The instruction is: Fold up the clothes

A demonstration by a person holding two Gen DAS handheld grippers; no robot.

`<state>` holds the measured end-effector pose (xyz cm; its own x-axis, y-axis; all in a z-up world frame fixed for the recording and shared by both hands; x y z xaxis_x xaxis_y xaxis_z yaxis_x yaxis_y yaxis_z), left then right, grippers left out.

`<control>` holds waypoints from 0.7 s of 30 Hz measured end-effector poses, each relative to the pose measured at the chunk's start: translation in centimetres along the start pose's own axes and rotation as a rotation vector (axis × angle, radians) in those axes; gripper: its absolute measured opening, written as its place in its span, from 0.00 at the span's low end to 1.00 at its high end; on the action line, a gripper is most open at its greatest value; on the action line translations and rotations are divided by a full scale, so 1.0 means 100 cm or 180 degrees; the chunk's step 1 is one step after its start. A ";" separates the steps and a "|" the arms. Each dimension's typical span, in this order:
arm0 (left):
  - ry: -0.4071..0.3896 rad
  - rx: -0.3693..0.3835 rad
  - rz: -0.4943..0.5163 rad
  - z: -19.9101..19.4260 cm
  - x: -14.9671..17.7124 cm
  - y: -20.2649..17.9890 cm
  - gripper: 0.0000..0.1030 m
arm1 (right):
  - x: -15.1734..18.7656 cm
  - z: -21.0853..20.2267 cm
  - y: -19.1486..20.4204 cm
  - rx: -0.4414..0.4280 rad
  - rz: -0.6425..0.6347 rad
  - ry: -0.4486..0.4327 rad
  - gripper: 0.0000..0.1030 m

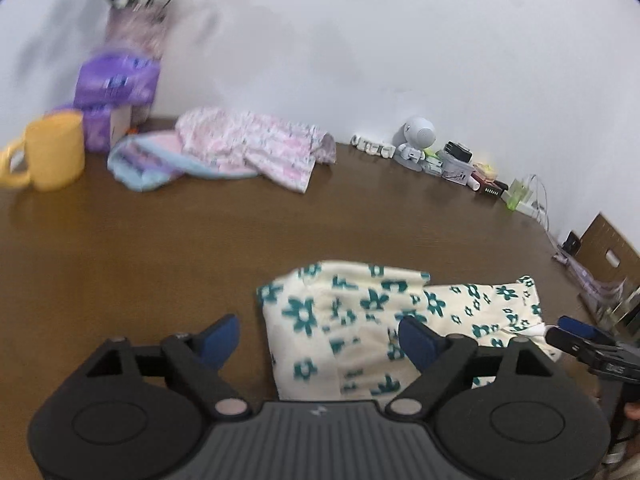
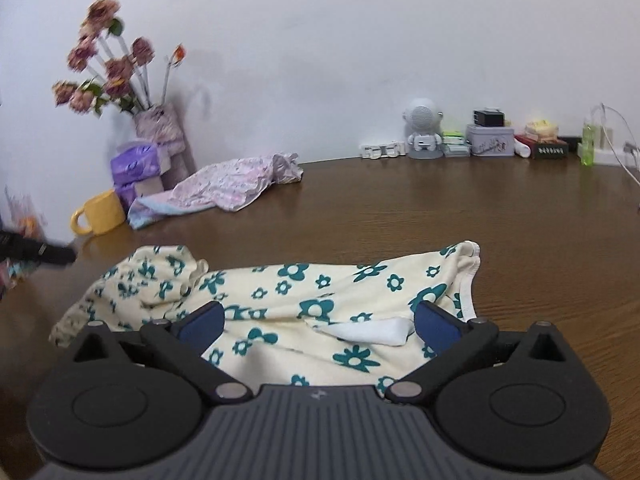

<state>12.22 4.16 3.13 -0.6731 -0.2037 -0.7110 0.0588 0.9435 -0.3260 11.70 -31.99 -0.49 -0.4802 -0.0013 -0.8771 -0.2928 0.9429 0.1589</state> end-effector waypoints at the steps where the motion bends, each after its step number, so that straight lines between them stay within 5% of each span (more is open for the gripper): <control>1: 0.0035 -0.0005 -0.0061 0.000 0.004 0.003 0.84 | -0.001 0.002 0.001 0.0013 0.0011 -0.0008 1.00; 14: 0.0129 -0.0067 -0.0251 -0.011 0.025 0.017 0.83 | -0.025 0.024 0.066 -0.0751 -0.0641 0.0057 1.00; 18: 0.0170 -0.0095 -0.0319 -0.017 0.032 0.020 0.82 | -0.029 0.045 0.113 -0.1184 -0.1673 0.0260 0.97; 21: 0.0220 -0.0044 -0.0361 -0.020 0.039 0.019 0.81 | -0.031 0.060 0.146 -0.1503 -0.2448 0.0413 0.85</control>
Point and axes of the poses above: each gripper's, at about its wrist camera, not at the fingertips, and z roughly the way its jaws point, y to its left, x to its underside, the point moved 5 cm from there along z, roughly the way its jaws point, and after that the axes turned 2 degrees about -z, right-handed, at the moved point
